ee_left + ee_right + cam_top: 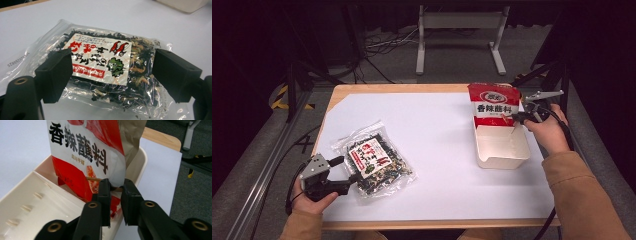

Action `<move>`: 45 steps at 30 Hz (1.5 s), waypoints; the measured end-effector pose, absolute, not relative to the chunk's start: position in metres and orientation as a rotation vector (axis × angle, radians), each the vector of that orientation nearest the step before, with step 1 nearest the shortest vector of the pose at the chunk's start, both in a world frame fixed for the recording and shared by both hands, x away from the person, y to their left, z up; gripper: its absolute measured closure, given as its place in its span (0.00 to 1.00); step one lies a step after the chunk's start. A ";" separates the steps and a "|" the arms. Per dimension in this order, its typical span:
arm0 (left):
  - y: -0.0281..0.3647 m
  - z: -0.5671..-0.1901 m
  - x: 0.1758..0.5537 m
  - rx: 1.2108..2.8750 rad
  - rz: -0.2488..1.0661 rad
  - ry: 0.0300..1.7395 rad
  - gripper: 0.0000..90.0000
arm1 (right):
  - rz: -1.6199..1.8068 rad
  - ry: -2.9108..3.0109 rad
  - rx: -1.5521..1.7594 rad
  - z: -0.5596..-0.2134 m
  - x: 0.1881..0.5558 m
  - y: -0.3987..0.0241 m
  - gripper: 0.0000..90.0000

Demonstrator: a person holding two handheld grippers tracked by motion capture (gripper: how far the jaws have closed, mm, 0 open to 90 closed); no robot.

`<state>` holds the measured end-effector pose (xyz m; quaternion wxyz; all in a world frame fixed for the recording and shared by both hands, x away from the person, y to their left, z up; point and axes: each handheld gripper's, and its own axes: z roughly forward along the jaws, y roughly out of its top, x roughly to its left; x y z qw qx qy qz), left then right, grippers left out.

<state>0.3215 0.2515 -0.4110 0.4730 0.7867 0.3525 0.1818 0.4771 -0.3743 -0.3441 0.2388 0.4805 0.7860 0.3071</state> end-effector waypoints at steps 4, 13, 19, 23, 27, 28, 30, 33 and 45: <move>0.250 -0.411 0.323 1.925 0.444 0.870 0.20 | 0.889 2.116 1.313 -0.339 0.472 -0.377 0.73; 0.250 -0.411 0.329 1.927 0.445 0.896 0.20 | 0.978 2.073 1.272 -0.323 0.450 -0.378 0.64; 0.247 -0.408 0.330 1.931 0.482 0.877 0.21 | 1.058 2.066 1.204 -0.314 0.429 -0.375 0.61; 0.249 -0.407 0.329 1.924 0.480 0.870 0.25 | 1.124 2.068 1.142 -0.308 0.412 -0.369 0.60; 0.248 -0.405 0.329 1.932 0.491 0.872 0.23 | 1.162 2.071 1.093 -0.304 0.400 -0.364 0.58; 0.248 -0.405 0.329 1.934 0.493 0.872 0.22 | 1.174 2.069 1.085 -0.303 0.398 -0.363 0.58; 0.247 -0.405 0.329 1.937 0.505 0.880 0.19 | 1.201 2.070 1.056 -0.301 0.392 -0.360 0.57; 0.247 -0.404 0.329 1.939 0.486 0.878 0.22 | 1.220 2.077 1.015 -0.302 0.386 -0.356 0.57; 0.265 -0.404 0.341 1.862 0.325 1.032 0.22 | 1.285 2.160 0.886 -0.317 0.370 -0.335 0.55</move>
